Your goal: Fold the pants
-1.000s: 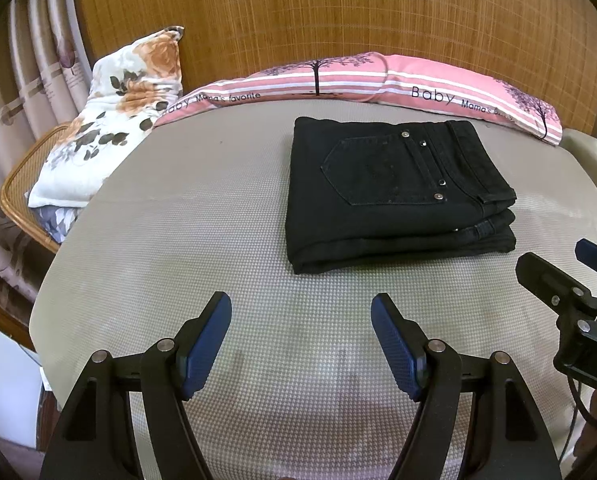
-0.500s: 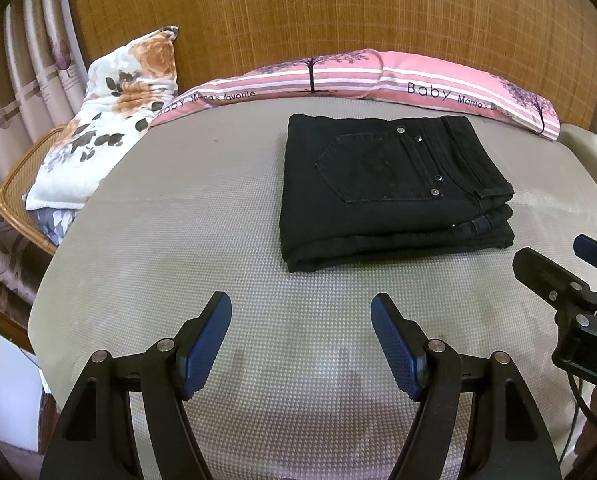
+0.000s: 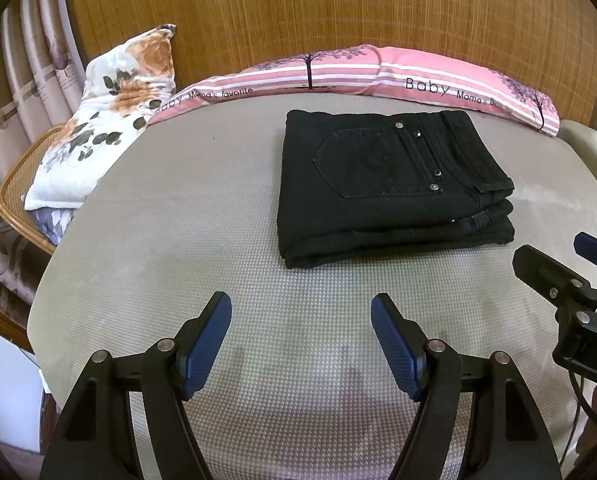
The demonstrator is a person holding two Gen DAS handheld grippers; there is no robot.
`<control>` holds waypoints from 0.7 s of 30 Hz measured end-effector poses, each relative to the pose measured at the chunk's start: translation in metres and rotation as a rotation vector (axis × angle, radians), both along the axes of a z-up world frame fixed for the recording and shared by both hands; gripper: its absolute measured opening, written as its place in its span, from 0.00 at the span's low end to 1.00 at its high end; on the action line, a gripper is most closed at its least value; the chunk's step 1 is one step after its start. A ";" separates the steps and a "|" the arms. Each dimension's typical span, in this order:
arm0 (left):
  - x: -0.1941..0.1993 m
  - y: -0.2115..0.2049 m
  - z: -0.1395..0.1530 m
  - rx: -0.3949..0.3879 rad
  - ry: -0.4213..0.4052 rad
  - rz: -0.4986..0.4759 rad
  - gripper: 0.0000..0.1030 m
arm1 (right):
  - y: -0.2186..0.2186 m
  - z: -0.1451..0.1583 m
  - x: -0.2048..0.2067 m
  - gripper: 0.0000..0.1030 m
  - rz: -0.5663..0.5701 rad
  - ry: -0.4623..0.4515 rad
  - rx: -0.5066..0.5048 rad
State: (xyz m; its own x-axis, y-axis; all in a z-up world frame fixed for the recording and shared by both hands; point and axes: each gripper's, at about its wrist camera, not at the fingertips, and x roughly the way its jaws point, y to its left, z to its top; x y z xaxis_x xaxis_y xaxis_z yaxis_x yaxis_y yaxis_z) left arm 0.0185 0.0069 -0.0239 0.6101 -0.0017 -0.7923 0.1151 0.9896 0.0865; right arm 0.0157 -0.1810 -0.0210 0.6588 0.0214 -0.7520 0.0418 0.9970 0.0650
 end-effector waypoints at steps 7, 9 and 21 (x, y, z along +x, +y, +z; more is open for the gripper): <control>0.003 0.002 -0.002 -0.004 0.014 -0.002 0.71 | 0.000 -0.001 0.000 0.95 -0.003 0.010 0.001; 0.004 0.002 -0.002 -0.004 0.016 -0.002 0.71 | 0.000 -0.002 0.001 0.95 -0.002 0.014 0.000; 0.008 0.005 -0.005 -0.017 0.034 -0.003 0.71 | -0.003 -0.005 0.004 0.95 -0.003 0.034 0.001</control>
